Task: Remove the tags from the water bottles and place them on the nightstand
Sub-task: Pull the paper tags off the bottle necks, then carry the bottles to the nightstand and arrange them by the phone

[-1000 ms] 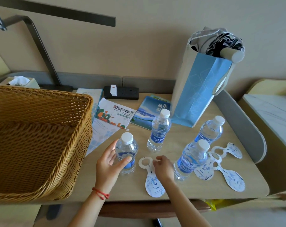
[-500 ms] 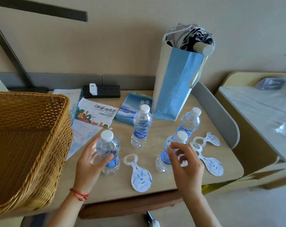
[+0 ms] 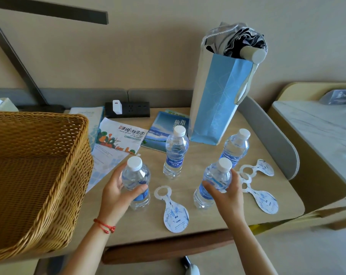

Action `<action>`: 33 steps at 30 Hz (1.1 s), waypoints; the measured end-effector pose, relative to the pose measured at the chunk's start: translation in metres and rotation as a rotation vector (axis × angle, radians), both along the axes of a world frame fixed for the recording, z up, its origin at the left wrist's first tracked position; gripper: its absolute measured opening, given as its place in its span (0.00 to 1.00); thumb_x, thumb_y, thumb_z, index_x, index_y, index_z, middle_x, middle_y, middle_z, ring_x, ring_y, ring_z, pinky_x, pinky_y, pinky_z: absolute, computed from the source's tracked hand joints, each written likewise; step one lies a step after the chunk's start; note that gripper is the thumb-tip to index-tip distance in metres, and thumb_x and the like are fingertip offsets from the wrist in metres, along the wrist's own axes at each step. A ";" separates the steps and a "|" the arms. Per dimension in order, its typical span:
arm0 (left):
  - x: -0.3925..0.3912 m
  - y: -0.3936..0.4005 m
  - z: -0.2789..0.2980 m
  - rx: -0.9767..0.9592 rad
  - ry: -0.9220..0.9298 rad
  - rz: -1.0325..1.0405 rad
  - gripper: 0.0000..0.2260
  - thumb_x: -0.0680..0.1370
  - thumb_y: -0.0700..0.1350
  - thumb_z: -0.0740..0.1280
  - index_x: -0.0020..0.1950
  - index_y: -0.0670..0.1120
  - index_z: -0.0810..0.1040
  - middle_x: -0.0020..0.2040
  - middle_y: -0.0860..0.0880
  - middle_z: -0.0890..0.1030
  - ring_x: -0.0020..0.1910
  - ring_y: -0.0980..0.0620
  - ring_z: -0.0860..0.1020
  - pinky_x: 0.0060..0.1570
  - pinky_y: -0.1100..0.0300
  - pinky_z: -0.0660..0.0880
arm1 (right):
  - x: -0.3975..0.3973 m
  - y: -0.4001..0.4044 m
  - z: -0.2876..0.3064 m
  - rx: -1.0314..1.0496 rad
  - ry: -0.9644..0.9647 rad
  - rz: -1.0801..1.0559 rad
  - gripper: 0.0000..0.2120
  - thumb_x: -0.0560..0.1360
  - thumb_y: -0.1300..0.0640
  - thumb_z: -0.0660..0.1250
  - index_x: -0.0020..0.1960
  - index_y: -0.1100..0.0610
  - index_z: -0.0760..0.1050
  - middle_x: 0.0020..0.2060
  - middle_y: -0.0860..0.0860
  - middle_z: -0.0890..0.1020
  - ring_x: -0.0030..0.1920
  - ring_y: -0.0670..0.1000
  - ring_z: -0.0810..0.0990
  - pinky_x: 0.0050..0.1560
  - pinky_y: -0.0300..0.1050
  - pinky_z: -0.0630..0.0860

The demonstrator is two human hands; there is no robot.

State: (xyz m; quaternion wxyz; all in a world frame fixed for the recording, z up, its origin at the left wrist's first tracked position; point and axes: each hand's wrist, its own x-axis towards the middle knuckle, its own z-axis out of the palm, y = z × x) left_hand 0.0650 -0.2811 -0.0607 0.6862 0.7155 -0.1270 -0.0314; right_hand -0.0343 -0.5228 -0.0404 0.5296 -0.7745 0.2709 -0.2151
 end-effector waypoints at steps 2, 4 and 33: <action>0.002 0.000 0.001 0.011 -0.018 0.017 0.29 0.62 0.37 0.76 0.61 0.46 0.73 0.59 0.45 0.79 0.58 0.52 0.77 0.57 0.56 0.75 | 0.001 -0.002 -0.001 -0.015 -0.001 -0.010 0.33 0.63 0.55 0.77 0.64 0.50 0.67 0.50 0.42 0.78 0.51 0.46 0.78 0.50 0.40 0.74; 0.004 -0.003 0.003 0.016 -0.050 0.036 0.27 0.61 0.37 0.76 0.58 0.49 0.75 0.56 0.47 0.80 0.54 0.56 0.79 0.52 0.65 0.76 | 0.004 -0.004 -0.002 -0.017 -0.010 -0.012 0.34 0.62 0.55 0.78 0.65 0.51 0.68 0.50 0.45 0.80 0.50 0.46 0.79 0.49 0.41 0.75; -0.054 -0.103 0.106 -0.268 0.120 -0.485 0.18 0.58 0.52 0.73 0.44 0.45 0.83 0.40 0.46 0.85 0.41 0.48 0.83 0.38 0.60 0.79 | -0.127 -0.024 0.103 0.078 -0.339 -0.108 0.18 0.56 0.43 0.69 0.43 0.49 0.78 0.35 0.41 0.85 0.38 0.42 0.83 0.33 0.29 0.75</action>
